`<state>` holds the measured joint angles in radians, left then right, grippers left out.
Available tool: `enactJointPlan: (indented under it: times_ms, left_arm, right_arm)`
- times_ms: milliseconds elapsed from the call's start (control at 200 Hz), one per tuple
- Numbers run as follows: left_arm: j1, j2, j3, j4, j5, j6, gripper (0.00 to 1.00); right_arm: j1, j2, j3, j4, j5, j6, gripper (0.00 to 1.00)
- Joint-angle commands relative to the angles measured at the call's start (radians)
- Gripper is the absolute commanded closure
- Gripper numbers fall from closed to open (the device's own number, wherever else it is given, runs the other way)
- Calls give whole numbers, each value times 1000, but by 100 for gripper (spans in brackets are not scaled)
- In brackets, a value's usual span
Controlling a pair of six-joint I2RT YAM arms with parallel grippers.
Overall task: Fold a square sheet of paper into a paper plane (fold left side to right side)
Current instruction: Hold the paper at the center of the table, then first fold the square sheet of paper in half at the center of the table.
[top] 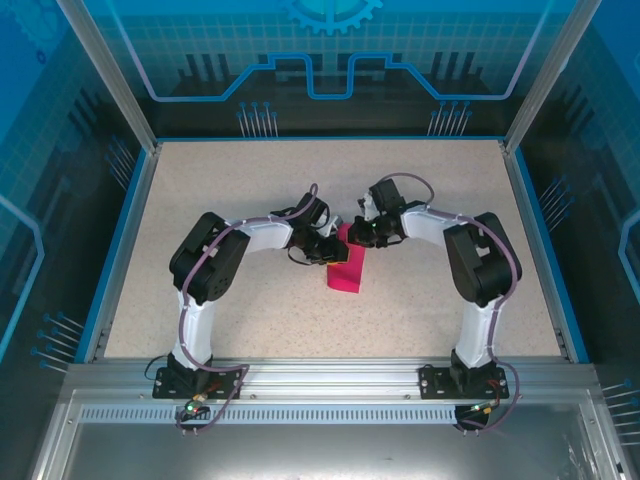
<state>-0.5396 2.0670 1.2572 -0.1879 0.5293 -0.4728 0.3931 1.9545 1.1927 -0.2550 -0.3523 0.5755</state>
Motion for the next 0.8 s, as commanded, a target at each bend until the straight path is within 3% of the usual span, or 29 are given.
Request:
enactJointPlan:
  times_ms: [0,305,795]
  left_arm:
    - [-3,-7,-41,-38,-7,-6,74]
    - [-5,-63,-85,-63,29,36,75]
    - [-40,-199,-298,-47,110,83,75]
  right_arm:
    - [4,49,40,-53,4,-3,94]
    - [3,98,65,-134,73,-12,94]
    - [-1,124,86,-148,67,-23,94]
